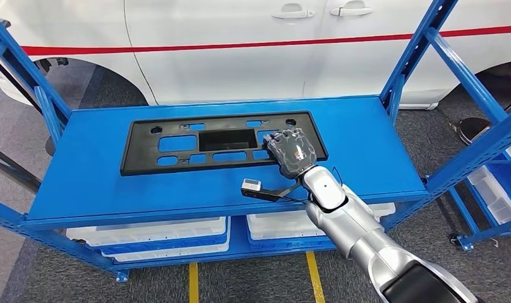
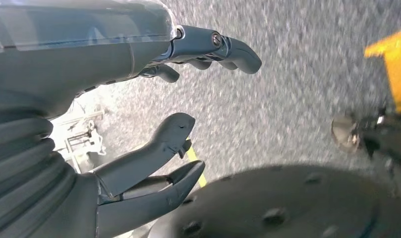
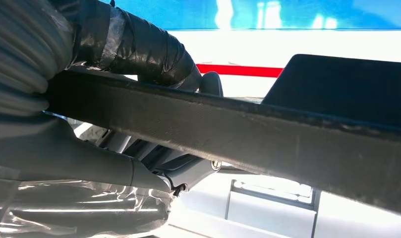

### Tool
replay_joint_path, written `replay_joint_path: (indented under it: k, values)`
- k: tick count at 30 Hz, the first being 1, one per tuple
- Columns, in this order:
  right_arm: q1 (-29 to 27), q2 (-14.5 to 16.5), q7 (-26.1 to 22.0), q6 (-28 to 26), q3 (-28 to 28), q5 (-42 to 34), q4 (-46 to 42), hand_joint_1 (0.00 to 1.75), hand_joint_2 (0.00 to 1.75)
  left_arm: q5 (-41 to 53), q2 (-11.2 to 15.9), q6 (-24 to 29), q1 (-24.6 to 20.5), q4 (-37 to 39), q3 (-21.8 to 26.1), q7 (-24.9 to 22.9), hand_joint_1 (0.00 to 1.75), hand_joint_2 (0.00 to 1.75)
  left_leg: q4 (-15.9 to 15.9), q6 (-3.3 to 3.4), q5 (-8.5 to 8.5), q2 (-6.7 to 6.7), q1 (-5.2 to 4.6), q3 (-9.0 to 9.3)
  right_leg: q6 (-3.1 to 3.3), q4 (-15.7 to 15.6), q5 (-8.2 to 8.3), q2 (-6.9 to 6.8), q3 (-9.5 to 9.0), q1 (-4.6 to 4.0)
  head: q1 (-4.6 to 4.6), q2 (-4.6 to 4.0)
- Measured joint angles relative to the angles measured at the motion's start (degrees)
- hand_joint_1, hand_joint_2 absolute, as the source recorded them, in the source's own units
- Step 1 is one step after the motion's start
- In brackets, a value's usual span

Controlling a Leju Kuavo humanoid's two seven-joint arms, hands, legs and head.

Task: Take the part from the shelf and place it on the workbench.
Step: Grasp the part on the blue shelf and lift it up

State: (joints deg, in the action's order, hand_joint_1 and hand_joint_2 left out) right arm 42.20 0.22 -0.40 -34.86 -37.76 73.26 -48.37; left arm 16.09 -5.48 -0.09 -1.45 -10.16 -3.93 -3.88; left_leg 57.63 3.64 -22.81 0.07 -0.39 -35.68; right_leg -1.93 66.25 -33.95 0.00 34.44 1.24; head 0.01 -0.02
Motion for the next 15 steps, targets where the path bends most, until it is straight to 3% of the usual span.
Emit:
replay_joint_path:
  k: [2, 3, 4, 6, 8, 10, 12, 13, 15]
  values:
    - [-0.6, -0.2, 0.0, -0.3, 0.1, 0.4, 0.0, 1.68, 1.75, 0.1, 0.0, 0.1, -0.1, 0.0, 0.0, -0.1, 0.0, 1.75, 0.2, 0.08, 0.12, 0.01, -0.07, -0.39, -0.06, 6.8, -2.73, 0.0, 2.87, 0.01, -0.01, 0.0]
    - [-0.9, -0.2, 0.1, -0.5, 0.2, 0.6, 0.0, 1.68, 1.75, 0.2, 0.0, 0.1, -0.1, 0.0, 0.0, -0.2, 0.0, 1.75, 0.4, 0.08, 0.16, 0.0, -0.08, -0.62, -0.03, 7.9, -2.48, 0.0, 3.24, 0.01, -0.01, 0.0]
    - [-1.1, -0.3, 0.1, -0.5, 0.2, 0.8, 0.0, 1.68, 1.75, 0.2, -0.1, 0.1, -0.1, 0.0, 0.0, -0.3, 0.0, 1.75, 0.7, 0.05, 0.19, -0.01, -0.09, -0.86, 0.08, 6.6, -1.14, -0.01, 2.53, 0.01, 0.0, -0.01]
    - [-1.3, -0.4, 0.1, -0.8, 0.3, 0.9, 0.0, 1.68, 1.75, 0.3, -0.2, 0.1, -0.1, 0.0, 0.0, -0.5, 0.0, 1.75, 1.2, -0.14, 0.27, -0.02, -0.08, -1.3, 0.54, -0.6, 2.39, -0.01, -1.23, -0.06, -0.01, -0.01]
    - [-1.3, -0.5, 0.1, -1.2, 0.5, 1.1, -0.3, 1.68, 1.75, 0.3, -0.2, 0.1, 0.0, 0.0, 0.0, -0.6, 0.0, 1.75, 1.5, -0.77, 0.63, -0.03, -0.1, -1.7, 0.99, -6.1, 4.35, 0.0, -3.79, -0.48, -0.02, -0.01]
    - [-1.3, -0.5, -0.1, -1.6, 0.7, 1.3, -0.6, 1.68, 1.75, 0.3, -0.3, 0.1, 0.0, 0.0, 0.0, -0.7, 0.0, 1.75, 1.4, -1.67, 1.25, -0.05, -0.03, -1.94, 1.36, -6.9, 4.93, 0.02, -3.75, -0.93, -0.02, 0.0]
    - [-1.3, -0.5, -0.2, -1.7, 0.8, 1.4, -1.1, 1.68, 1.75, 0.3, -0.3, 0.1, 0.1, 0.0, 0.0, -0.7, 0.0, 1.75, 1.5, -2.5, 1.15, -0.14, 0.06, -2.28, 2.12, -7.4, 5.71, -0.1, -3.33, -0.69, -0.02, 0.01]
    - [-1.3, -0.5, -0.2, -1.7, 0.8, 1.4, -1.3, 1.68, 1.75, 0.3, -0.3, 0.1, 0.1, 0.0, 0.0, -0.7, 0.0, 1.75, 2.4, -2.91, 0.0, -0.19, 0.12, -2.74, 2.63, -7.6, 6.25, -0.19, -2.99, -0.52, -0.04, 0.01]
    - [-1.3, -0.5, -0.2, -1.7, 0.8, 1.4, -1.6, 1.68, 1.75, 0.3, -0.2, 0.1, 0.0, 0.0, 0.0, -0.7, 0.0, 1.75, 7.5, -3.7, -4.75, -0.23, 0.43, -4.6, 3.29, -7.8, 7.35, -0.36, -1.92, -0.35, -0.06, 0.01]
